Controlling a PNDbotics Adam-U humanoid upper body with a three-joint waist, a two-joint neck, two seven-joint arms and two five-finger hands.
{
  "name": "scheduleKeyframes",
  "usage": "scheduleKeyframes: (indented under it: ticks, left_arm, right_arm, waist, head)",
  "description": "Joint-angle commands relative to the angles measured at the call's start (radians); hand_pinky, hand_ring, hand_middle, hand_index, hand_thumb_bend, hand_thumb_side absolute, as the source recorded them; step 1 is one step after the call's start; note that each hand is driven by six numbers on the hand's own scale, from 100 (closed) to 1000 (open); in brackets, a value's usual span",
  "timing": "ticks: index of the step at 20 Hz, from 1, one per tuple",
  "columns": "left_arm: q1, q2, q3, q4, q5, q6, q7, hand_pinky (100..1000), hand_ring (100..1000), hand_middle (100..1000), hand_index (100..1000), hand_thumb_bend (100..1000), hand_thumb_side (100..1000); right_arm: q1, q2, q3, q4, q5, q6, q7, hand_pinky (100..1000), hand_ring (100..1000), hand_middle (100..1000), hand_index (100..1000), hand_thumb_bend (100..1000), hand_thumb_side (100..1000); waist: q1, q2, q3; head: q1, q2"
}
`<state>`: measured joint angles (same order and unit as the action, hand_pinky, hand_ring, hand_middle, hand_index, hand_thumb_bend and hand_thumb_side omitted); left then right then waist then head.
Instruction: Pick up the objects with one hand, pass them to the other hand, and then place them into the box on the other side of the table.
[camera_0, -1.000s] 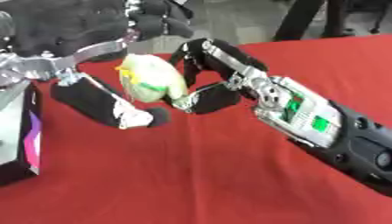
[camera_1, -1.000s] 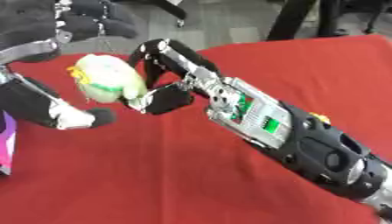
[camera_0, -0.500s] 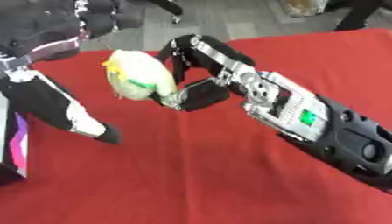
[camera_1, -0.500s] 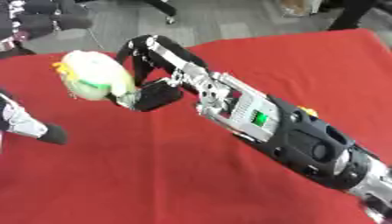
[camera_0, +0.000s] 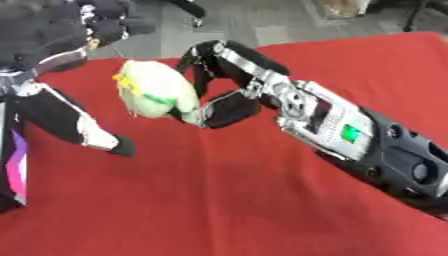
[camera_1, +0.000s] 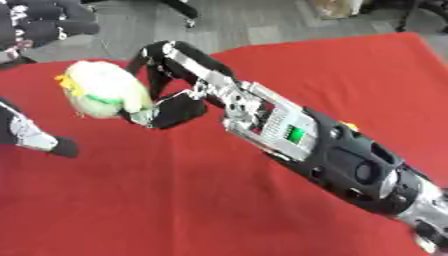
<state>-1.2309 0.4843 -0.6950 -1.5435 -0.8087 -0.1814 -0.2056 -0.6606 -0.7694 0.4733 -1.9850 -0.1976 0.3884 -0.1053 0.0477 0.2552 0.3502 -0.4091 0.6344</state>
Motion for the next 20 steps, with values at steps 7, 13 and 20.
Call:
scheduleKeyframes:
  ticks: [7, 13, 20]
  left_arm:
    - [-0.021, -0.011, -0.012, -0.015, -0.02, -0.041, 0.071, 852, 907, 897, 911, 856, 746]
    - [-0.019, -0.022, -0.023, -0.022, -0.025, -0.075, 0.076, 835, 890, 881, 881, 856, 746]
    - [-0.005, -0.037, -0.029, 0.007, -0.058, -0.098, 0.063, 820, 874, 867, 863, 857, 744]
  right_arm:
    - [-0.027, -0.012, -0.005, -0.015, 0.01, -0.014, 0.019, 633, 468, 285, 384, 360, 100]
    - [-0.029, -0.01, -0.005, -0.015, 0.0, -0.022, 0.022, 627, 467, 285, 384, 356, 100]
    - [-0.03, -0.007, -0.001, -0.015, -0.018, -0.024, 0.024, 617, 466, 284, 383, 351, 100]
  waist:
    - [0.007, -0.003, -0.002]
    - [0.007, -0.003, -0.002]
    - [0.008, -0.001, -0.004]
  head:
    - [0.017, -0.019]
    - [0.029, -0.029]
    - [0.031, -0.029]
